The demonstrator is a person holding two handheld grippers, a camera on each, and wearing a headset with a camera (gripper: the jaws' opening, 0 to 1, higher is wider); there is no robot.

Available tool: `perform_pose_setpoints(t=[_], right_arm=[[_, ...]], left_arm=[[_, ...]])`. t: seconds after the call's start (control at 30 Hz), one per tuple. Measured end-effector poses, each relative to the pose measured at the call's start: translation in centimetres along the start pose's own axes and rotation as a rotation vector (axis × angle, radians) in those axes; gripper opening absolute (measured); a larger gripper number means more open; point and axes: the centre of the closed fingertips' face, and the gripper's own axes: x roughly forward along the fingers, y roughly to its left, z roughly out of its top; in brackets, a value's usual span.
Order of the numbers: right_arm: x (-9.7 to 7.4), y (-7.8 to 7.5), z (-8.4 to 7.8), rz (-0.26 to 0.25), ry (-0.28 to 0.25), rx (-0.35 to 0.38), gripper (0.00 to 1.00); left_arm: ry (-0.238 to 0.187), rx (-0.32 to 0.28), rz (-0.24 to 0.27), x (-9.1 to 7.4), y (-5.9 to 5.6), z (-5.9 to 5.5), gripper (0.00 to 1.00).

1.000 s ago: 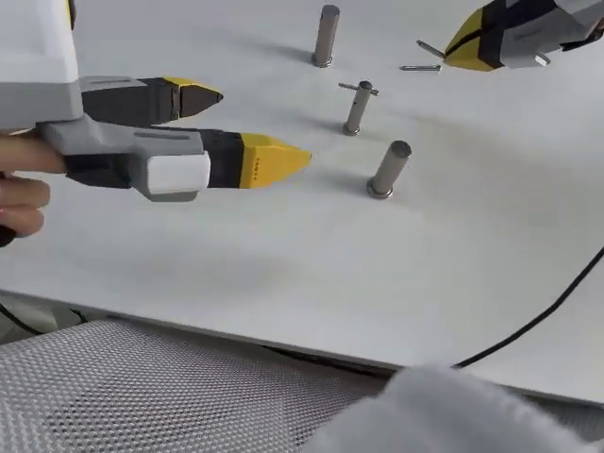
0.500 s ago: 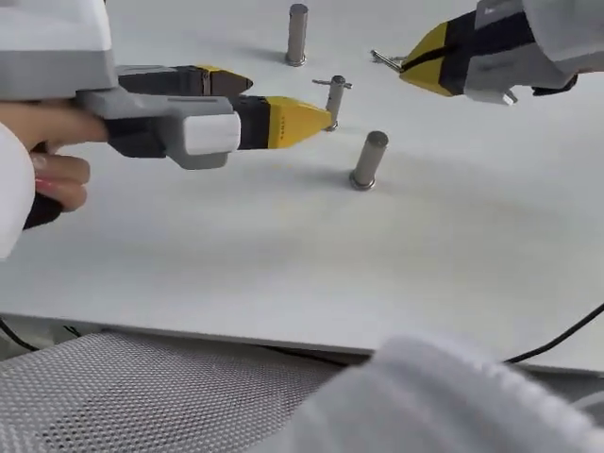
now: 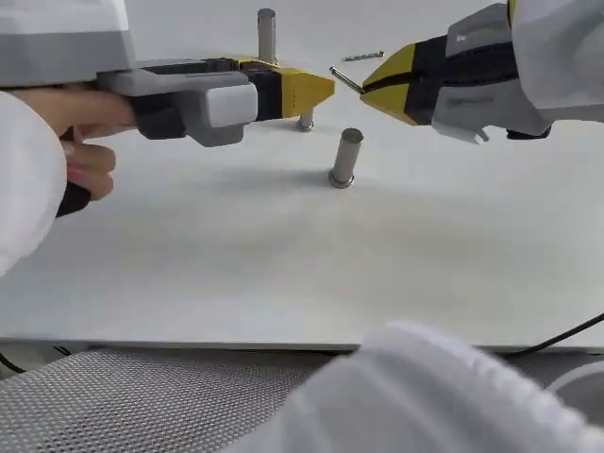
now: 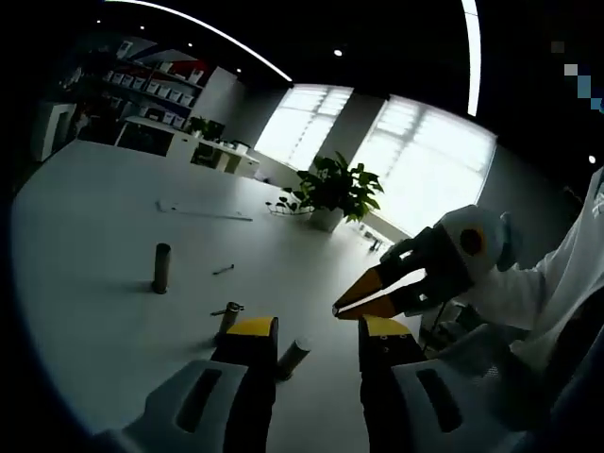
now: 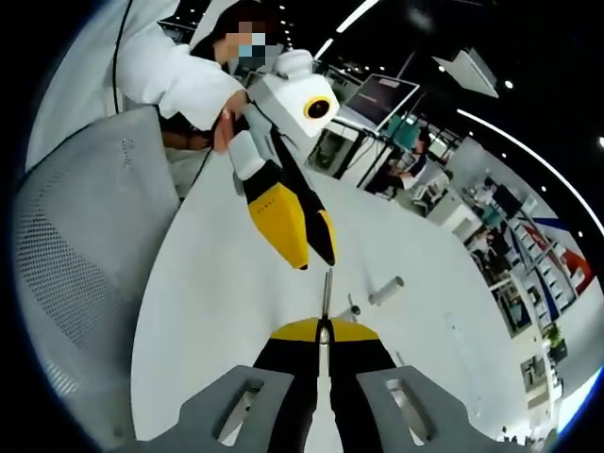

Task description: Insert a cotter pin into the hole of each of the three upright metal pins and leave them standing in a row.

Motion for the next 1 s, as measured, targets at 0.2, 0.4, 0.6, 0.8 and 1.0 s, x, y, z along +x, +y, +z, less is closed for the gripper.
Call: perform_pose_setpoints(t=[0.2,0.4,0.6,0.8,1.0], right_arm=[[-0.3,0.4,0.4,-0.014,-0.004,-0.024,0.00],[-0.4,0.6,0.4,-0.021,-0.003,-0.032,0.00],[-0.4,0.9,0.5,-0.025,-0.006,-0.036,0.00],[-0.4,1.1,0.8,-0.036,-0.006,-0.058,0.00],[-0.3,1.4,0.5,-0.022,0.008,-0.075,0.00]], left_arm=[[0.016,-0.034,-0.048,0.9,-1.2,-0.3,0.25],[0.031,-0.061,-0.063,1.5,-1.5,-0.3,0.16],[0.038,-0.088,-0.073,1.7,-1.6,-0.4,0.14],[0.095,-0.085,-0.076,1.6,-1.4,-1.7,0.11],[0.107,-0.087,-0.081,1.6,-1.6,-2.1,0.07]])
